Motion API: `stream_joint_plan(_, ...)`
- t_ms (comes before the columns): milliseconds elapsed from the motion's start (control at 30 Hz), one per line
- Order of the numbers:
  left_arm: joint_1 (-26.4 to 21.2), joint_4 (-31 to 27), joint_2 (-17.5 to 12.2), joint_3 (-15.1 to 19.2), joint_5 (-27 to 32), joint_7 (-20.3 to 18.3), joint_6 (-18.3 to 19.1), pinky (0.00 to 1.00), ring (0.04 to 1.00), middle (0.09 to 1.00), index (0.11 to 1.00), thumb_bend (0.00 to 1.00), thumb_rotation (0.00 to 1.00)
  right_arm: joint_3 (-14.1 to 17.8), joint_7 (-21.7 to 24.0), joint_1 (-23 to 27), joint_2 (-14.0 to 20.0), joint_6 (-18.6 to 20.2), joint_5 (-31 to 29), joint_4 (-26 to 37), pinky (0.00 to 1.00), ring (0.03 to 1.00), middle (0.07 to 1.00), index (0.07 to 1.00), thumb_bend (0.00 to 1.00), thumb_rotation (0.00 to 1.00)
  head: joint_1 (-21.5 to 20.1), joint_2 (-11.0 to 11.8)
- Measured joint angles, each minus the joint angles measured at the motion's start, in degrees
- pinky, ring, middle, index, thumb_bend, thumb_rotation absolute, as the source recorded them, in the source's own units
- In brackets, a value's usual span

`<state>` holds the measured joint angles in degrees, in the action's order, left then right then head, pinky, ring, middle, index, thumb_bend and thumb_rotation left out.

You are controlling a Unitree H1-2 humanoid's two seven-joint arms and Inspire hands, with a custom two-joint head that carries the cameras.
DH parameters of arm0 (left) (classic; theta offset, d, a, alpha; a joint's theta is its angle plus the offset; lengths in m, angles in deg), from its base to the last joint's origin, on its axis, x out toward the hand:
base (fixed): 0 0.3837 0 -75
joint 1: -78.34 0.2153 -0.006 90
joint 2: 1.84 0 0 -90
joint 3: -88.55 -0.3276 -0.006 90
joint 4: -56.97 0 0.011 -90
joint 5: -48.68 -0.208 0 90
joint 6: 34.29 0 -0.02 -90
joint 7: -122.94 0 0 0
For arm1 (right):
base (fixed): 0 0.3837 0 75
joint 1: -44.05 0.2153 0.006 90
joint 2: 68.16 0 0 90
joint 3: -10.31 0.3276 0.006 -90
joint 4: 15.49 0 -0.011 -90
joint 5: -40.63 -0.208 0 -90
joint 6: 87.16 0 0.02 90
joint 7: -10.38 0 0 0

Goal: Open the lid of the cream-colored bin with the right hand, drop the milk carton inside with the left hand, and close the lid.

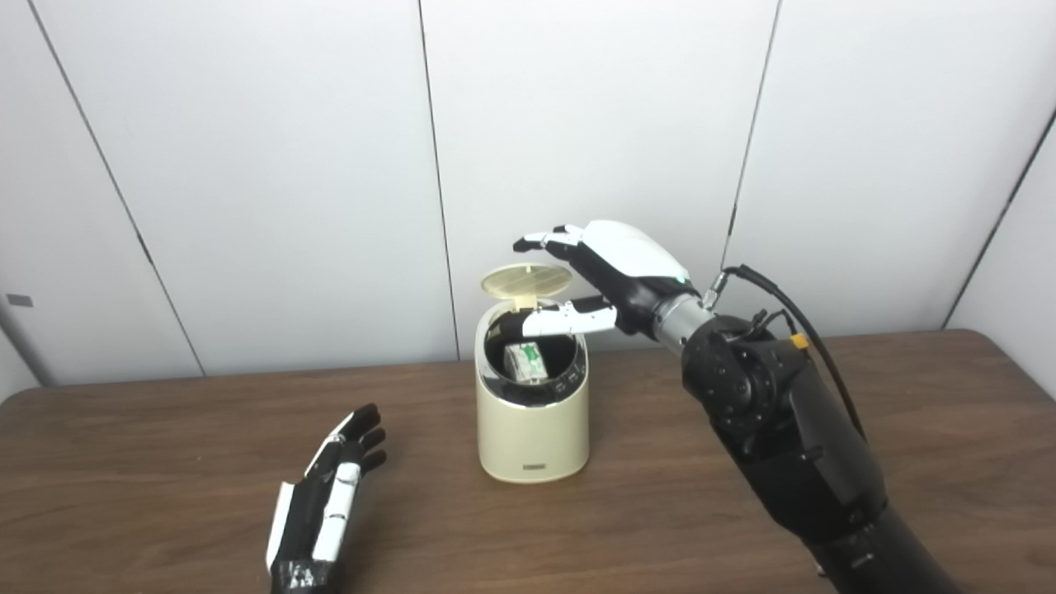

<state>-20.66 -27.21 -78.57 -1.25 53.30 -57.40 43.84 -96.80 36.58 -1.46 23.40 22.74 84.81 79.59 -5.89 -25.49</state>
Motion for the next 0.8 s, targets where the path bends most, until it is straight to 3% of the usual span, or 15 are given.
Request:
stream_joint_plan(233,0.6,-0.9,0.2,0.0,0.0,-0.3,0.8,0.86,0.883,0.894,0.897,0.55,0.81,-0.7,0.0,0.3,0.0,0.0,0.8,-1.6,0.81,0.929,0.879,0.836,0.88,0.91,0.2,-0.4)
stream_joint_plan(400,0.6,-0.9,0.2,0.0,-0.1,-0.4,1.3,0.85,0.87,0.882,0.885,0.54,0.81,-0.5,0.0,-0.5,0.0,0.0,0.7,-0.1,0.92,0.947,0.875,0.841,0.87,0.91,0.0,-0.4)
stream_joint_plan(800,0.7,-1.0,0.5,0.1,-0.2,-0.3,1.3,0.84,0.861,0.873,0.877,0.55,0.8,0.6,-2.2,-8.5,-0.7,0.7,-0.3,6.5,0.9,0.948,0.859,0.845,0.85,0.93,0.2,-1.1)
